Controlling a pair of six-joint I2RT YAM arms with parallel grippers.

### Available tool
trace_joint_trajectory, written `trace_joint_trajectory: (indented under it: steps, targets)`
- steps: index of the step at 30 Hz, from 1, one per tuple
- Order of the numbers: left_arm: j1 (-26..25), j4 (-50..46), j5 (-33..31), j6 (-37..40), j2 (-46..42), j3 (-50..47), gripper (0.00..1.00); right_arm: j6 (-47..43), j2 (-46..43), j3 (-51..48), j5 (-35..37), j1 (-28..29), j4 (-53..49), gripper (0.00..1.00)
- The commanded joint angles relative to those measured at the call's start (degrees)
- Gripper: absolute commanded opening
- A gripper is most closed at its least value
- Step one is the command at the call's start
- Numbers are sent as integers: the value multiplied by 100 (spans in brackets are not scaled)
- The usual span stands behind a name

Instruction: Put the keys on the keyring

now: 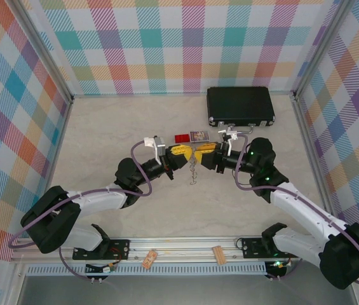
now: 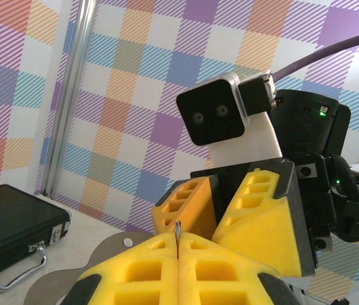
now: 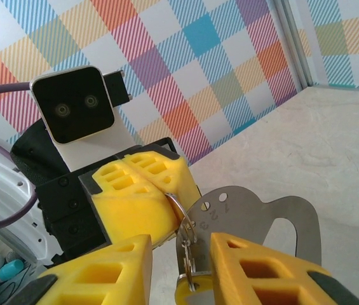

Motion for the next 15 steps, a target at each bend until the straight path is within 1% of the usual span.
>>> trace_joint_trajectory:
  steps: [1,6,12,15]
  targets:
    - [36,360,61,-127,-67,198,0,44,65,217,-166,-32,190,26]
    - [37,359,139,-169,-62,231,0,47,87,223,-147,-34,252,21]
    - [31,359,157,-182,-50,211,0,56,48,232,-204,-32,286,21]
    - [28,354,179,-205,-3,223,0,58,35,234,-243,-32,305,19]
